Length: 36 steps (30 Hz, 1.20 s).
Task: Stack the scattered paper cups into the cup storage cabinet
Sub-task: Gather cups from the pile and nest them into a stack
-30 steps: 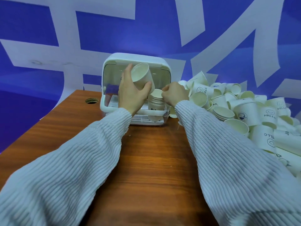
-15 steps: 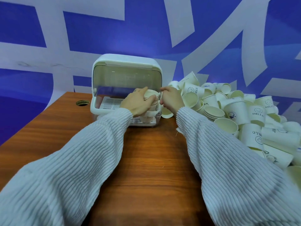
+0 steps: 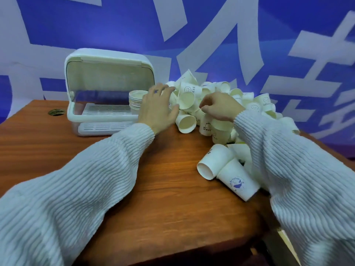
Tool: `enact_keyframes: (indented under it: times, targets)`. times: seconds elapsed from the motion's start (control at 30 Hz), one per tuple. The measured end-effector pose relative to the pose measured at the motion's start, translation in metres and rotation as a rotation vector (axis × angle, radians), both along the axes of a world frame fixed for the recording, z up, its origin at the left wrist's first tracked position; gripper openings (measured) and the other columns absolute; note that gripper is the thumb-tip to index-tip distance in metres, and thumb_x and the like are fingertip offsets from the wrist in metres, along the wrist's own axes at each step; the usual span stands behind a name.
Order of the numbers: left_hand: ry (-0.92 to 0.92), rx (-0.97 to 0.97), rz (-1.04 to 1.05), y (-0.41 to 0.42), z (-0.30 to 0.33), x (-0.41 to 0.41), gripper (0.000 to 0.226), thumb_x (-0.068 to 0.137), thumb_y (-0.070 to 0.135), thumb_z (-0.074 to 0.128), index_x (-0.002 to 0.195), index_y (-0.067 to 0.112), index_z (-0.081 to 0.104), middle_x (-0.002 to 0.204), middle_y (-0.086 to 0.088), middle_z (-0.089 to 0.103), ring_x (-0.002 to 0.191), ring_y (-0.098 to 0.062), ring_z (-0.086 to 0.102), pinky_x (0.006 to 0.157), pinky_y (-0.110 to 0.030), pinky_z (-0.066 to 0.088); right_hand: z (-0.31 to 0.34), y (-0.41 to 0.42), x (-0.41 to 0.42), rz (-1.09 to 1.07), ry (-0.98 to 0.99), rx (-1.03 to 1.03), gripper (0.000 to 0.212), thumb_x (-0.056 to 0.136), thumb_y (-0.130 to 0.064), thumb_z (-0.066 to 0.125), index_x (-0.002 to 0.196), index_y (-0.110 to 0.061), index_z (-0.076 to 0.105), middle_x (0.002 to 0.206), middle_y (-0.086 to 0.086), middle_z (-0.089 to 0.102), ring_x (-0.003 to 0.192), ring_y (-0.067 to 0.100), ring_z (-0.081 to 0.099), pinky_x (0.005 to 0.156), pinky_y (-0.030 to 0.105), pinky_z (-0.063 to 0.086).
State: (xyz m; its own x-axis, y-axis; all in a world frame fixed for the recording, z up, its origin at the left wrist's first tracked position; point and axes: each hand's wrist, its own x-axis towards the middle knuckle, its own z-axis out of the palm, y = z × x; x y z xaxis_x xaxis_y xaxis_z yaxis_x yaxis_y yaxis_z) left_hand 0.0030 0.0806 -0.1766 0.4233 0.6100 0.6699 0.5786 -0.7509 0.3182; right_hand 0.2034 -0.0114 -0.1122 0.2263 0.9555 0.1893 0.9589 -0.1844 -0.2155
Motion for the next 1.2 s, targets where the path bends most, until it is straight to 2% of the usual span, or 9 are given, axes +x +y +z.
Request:
enact_keyframes:
  times: [0.13, 0.23, 0.37, 0.53, 0.63, 0.8, 0.9, 1.07, 1.2]
  targets:
    - [0.028, -0.026, -0.114, -0.031, -0.014, 0.033, 0.053, 0.09, 0.03, 0.055, 0.14, 0.016, 0.055, 0.146, -0.008, 0.052, 0.138, -0.031, 0.043, 0.11, -0.049, 0.037, -0.008, -0.025, 0.016, 0.025, -0.297, -0.146, 0.038, 0.092, -0.041, 0.062, 0.129, -0.034, 0.063, 0.131, -0.002, 0.059, 0.12, 0.021, 0.056, 0.095, 0.044, 0.052]
    - [0.03, -0.059, -0.168, -0.045, -0.024, 0.045, 0.054, 0.089, 0.022, 0.055, 0.142, 0.015, 0.053, 0.146, -0.008, 0.051, 0.139, -0.031, 0.041, 0.111, -0.049, 0.039, -0.014, -0.033, 0.024, -0.008, -0.319, -0.212, 0.044, 0.083, -0.055, 0.061, 0.122, -0.035, 0.063, 0.123, -0.004, 0.056, 0.119, 0.023, 0.053, 0.094, 0.048, 0.052]
    - [0.014, -0.098, -0.22, -0.056, -0.028, 0.047, 0.056, 0.088, 0.02, 0.053, 0.143, 0.015, 0.052, 0.144, -0.007, 0.05, 0.135, -0.028, 0.042, 0.111, -0.046, 0.039, -0.021, -0.035, 0.03, -0.003, -0.35, -0.162, 0.03, 0.086, -0.048, 0.066, 0.11, -0.03, 0.066, 0.108, -0.007, 0.05, 0.111, 0.022, 0.055, 0.089, 0.042, 0.052]
    - [0.016, -0.307, -0.283, -0.064, -0.025, 0.046, 0.046, 0.091, 0.041, 0.053, 0.134, 0.026, 0.058, 0.129, 0.004, 0.059, 0.119, -0.019, 0.056, 0.103, -0.041, 0.048, -0.027, -0.04, 0.031, 0.028, -0.338, -0.096, 0.014, 0.092, -0.039, 0.066, 0.095, -0.026, 0.072, 0.131, -0.003, 0.056, 0.118, 0.021, 0.055, 0.084, 0.036, 0.047]
    - [0.154, -0.496, -0.367, -0.072, -0.024, 0.042, 0.051, 0.09, 0.063, 0.052, 0.128, 0.031, 0.061, 0.115, 0.011, 0.064, 0.099, -0.007, 0.063, 0.094, -0.039, 0.054, -0.027, -0.044, 0.031, 0.001, -0.351, -0.027, 0.018, 0.091, -0.039, 0.067, 0.099, -0.025, 0.071, 0.127, -0.003, 0.056, 0.116, 0.021, 0.054, 0.081, 0.037, 0.046]
    - [0.314, -0.826, -0.46, -0.087, -0.023, 0.053, 0.08, 0.087, 0.079, 0.052, 0.14, 0.019, 0.052, 0.121, 0.003, 0.065, 0.105, -0.014, 0.065, 0.097, -0.036, 0.052, -0.02, -0.046, 0.029, 0.014, -0.253, 0.026, 0.015, 0.09, -0.04, 0.066, 0.097, -0.027, 0.067, 0.112, -0.006, 0.052, 0.101, 0.013, 0.047, 0.078, 0.036, 0.045]
    - [0.4, -0.814, -0.419, -0.09, -0.024, 0.06, 0.092, 0.086, 0.073, 0.061, 0.153, 0.012, 0.04, 0.147, -0.004, 0.053, 0.125, -0.018, 0.057, 0.105, -0.034, 0.047, -0.02, -0.047, 0.026, 0.04, -0.228, 0.015, 0.013, 0.089, -0.039, 0.067, 0.095, -0.027, 0.067, 0.109, -0.005, 0.054, 0.1, 0.015, 0.05, 0.083, 0.039, 0.05]
    - [0.257, -0.846, -0.409, -0.09, -0.02, 0.055, 0.065, 0.09, 0.058, 0.067, 0.141, 0.02, 0.053, 0.132, -0.001, 0.063, 0.113, -0.019, 0.065, 0.1, -0.041, 0.054, -0.018, -0.049, 0.024, 0.064, -0.125, 0.058, 0.01, 0.087, -0.035, 0.067, 0.091, -0.026, 0.067, 0.102, -0.005, 0.057, 0.097, 0.018, 0.055, 0.079, 0.036, 0.047]
    - [0.153, -0.776, -0.347, -0.075, -0.008, 0.034, 0.036, 0.092, 0.05, 0.067, 0.119, 0.027, 0.059, 0.108, 0.008, 0.068, 0.096, -0.007, 0.065, 0.088, -0.03, 0.055, -0.013, -0.048, 0.022, 0.068, 0.045, 0.2, 0.005, 0.088, -0.029, 0.068, 0.089, -0.025, 0.067, 0.106, -0.007, 0.062, 0.102, 0.014, 0.057, 0.088, 0.035, 0.048]
